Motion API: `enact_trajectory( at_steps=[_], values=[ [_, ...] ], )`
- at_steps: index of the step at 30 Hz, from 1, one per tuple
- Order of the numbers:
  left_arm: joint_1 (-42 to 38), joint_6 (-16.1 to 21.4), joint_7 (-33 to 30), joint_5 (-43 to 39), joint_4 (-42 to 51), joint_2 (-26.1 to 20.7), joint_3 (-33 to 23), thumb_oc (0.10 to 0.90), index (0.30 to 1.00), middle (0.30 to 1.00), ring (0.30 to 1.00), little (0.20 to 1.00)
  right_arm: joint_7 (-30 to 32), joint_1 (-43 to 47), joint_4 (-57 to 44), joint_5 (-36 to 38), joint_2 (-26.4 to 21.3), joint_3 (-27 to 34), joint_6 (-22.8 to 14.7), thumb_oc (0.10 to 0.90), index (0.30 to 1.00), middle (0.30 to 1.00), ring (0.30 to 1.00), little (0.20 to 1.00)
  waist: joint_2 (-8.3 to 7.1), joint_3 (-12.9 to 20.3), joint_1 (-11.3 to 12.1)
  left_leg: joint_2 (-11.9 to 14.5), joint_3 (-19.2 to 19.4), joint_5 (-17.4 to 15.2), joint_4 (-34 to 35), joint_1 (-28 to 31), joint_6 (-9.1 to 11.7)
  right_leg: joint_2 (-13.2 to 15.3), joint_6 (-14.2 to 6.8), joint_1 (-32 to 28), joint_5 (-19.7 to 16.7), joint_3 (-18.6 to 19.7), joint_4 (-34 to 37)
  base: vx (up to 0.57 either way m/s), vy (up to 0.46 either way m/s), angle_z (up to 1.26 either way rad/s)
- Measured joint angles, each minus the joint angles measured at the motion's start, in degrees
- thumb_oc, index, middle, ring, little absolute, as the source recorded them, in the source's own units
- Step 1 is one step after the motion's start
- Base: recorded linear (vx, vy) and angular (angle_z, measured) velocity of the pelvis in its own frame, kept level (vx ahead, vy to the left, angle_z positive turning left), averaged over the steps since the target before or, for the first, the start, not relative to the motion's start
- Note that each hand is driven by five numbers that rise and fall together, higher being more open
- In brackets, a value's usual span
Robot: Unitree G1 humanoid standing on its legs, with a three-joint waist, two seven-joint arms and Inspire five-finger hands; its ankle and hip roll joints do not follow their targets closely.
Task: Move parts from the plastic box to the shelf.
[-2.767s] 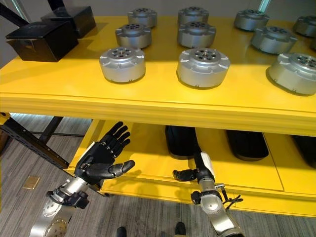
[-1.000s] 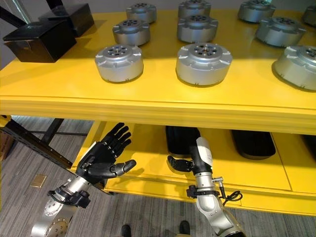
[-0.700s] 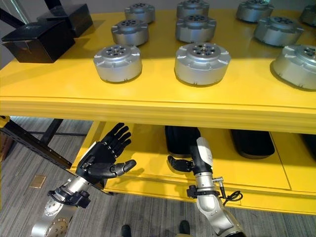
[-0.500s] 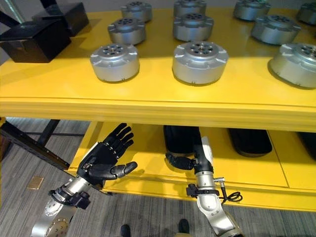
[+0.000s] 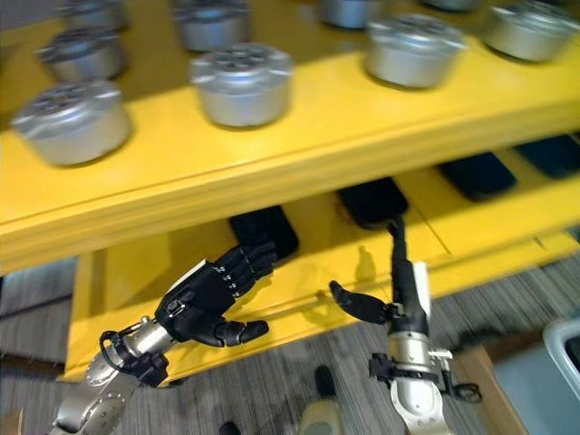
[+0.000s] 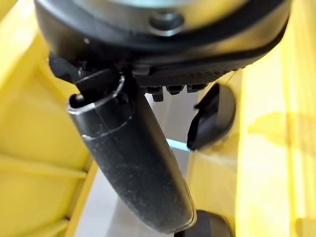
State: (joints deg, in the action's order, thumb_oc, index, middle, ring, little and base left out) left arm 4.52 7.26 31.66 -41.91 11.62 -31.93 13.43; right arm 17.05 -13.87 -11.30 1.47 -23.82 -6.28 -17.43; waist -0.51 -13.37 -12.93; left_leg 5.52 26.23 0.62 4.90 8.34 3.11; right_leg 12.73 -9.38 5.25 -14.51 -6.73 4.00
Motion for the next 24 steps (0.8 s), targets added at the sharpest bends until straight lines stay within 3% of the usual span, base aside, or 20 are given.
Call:
enact_trajectory(
  at_steps=[1,2,4,5,7,8,9,11,17,20,24],
  values=[
    [-0.8,0.3,0.1,-0.1,-0.1,0.4,0.1,0.9,1.0,1.0,1.0,1.0,0.4,-0.3,0.1,0.1,-0.2,0.1,-0.1,0.9,1.0,1.0,1.0,1.0,0.96,-0.5,-0.2,0.3,-0.4,0.2,0.0,0.1,-0.3,0.8,1.1,0.3,4.4,-2.3,-3.4,-0.18,-0.076,-0.42],
    [-1.9,0.9,0.3,-0.7,0.1,1.2,0.0,0.9,1.0,1.0,1.0,1.0,1.0,-0.2,0.6,0.1,-0.8,0.2,-0.1,0.9,1.0,1.0,1.0,1.0,1.74,-0.6,0.2,1.1,-0.6,0.4,-0.4,-0.3,-0.4,1.8,2.7,2.5,8.6,-4.2,-11.9,-0.12,-0.094,0.25],
    [-2.0,2.2,0.7,-1.7,1.2,1.6,0.0,0.9,1.0,1.0,1.0,1.0,1.2,-0.3,1.5,0.0,-1.4,0.1,-0.1,0.9,1.0,1.0,1.0,1.0,2.87,-0.6,1.5,2.4,-1.6,0.6,-2.1,-0.9,-0.1,4.3,2.9,3.5,14.5,-5.3,-23.5,-0.15,-0.233,0.21],
    [-1.5,3.1,2.6,-5.1,2.7,0.5,-0.8,0.9,1.0,1.0,1.0,1.0,1.3,0.6,1.9,0.0,-1.4,-0.7,-0.7,0.9,1.0,1.0,1.0,1.0,2.46,-0.6,4.3,2.8,-1.5,1.3,-3.4,-1.6,1.2,4.1,1.7,2.1,16.2,-6.1,-21.8,-0.13,-0.27,-0.22],
    [-1.2,3.6,3.8,-7.1,3.4,1.3,-2.2,0.9,1.0,1.0,1.0,1.0,1.2,5.4,4.5,-0.2,-1.5,-2.7,-1.1,0.9,1.0,1.0,1.0,1.0,3.68,-0.9,6.4,5.0,-0.8,1.2,-4.6,-3.2,1.5,1.0,2.8,1.9,15.0,-7.0,-17.4,-0.11,-0.262,-0.41],
    [-1.9,3.5,4.2,-7.3,3.6,1.3,-2.2,0.9,1.0,1.0,1.0,1.0,1.3,7.0,5.0,-0.2,-1.6,-3.0,-1.1,0.9,1.0,1.0,1.0,1.0,4.57,-0.9,6.6,5.8,-1.0,1.7,-4.2,-3.3,1.2,-0.2,3.4,1.9,14.3,-7.6,-16.1,-0.12,-0.276,-0.28],
    [-3.3,3.2,4.6,-7.3,3.7,1.5,-2.2,0.9,1.0,1.0,1.0,1.0,1.4,8.6,5.4,-0.3,-2.0,-3.2,-1.1,0.9,1.0,1.0,1.0,1.0,5.19,-1.0,6.8,7.3,-0.1,2.4,-4.1,-3.4,2.1,-2.0,4.0,1.0,13.1,-7.8,-13.4,-0.09,-0.224,-0.3],
    [-4.1,2.6,4.9,-7.2,5.0,2.4,-2.6,0.9,1.0,1.0,1.0,1.0,2.8,10.1,5.2,-0.5,-1.6,-3.0,-1.1,0.9,1.0,1.0,1.0,1.0,5.4,-0.9,6.4,8.7,1.2,2.7,-3.1,-2.3,2.1,-3.9,4.4,-0.2,11.7,-8.1,-9.1,-0.11,-0.269,-0.4],
    [-5.0,1.5,5.1,-7.2,6.1,3.3,-2.5,0.9,1.0,1.0,1.0,1.0,4.2,9.0,5.2,-1.0,-2.5,-2.0,-0.8,0.9,1.0,1.0,1.0,1.0,6.02,-0.8,3.7,8.6,3.6,3.7,-1.8,-0.7,3.1,-4.6,4.7,-1.3,8.5,-7.6,-5.2,-0.08,-0.204,-0.23],
    [-5.1,1.4,5.1,-7.2,6.2,3.9,-2.5,0.9,1.0,1.0,1.0,1.0,4.8,8.5,5.2,-1.0,-2.4,-1.8,-0.6,0.9,1.0,1.0,1.0,1.0,6.07,-0.8,3.6,8.5,5.0,3.7,-1.6,0.6,2.9,-5.3,4.9,-1.9,7.7,-5.4,-3.9,-0.09,-0.223,-0.33],
    [-7.0,1.2,5.1,-7.3,6.3,4.1,-0.7,0.9,1.0,1.0,1.0,1.0,5.3,6.5,5.2,-1.4,-3.6,-0.7,-0.6,0.9,1.0,1.0,1.0,1.0,6.13,-0.8,1.5,9.2,5.5,3.9,-1.8,0.9,2.4,-6.2,4.8,0.0,9.4,-4.2,-6.1,-0.11,-0.242,-0.23]
  ],
)
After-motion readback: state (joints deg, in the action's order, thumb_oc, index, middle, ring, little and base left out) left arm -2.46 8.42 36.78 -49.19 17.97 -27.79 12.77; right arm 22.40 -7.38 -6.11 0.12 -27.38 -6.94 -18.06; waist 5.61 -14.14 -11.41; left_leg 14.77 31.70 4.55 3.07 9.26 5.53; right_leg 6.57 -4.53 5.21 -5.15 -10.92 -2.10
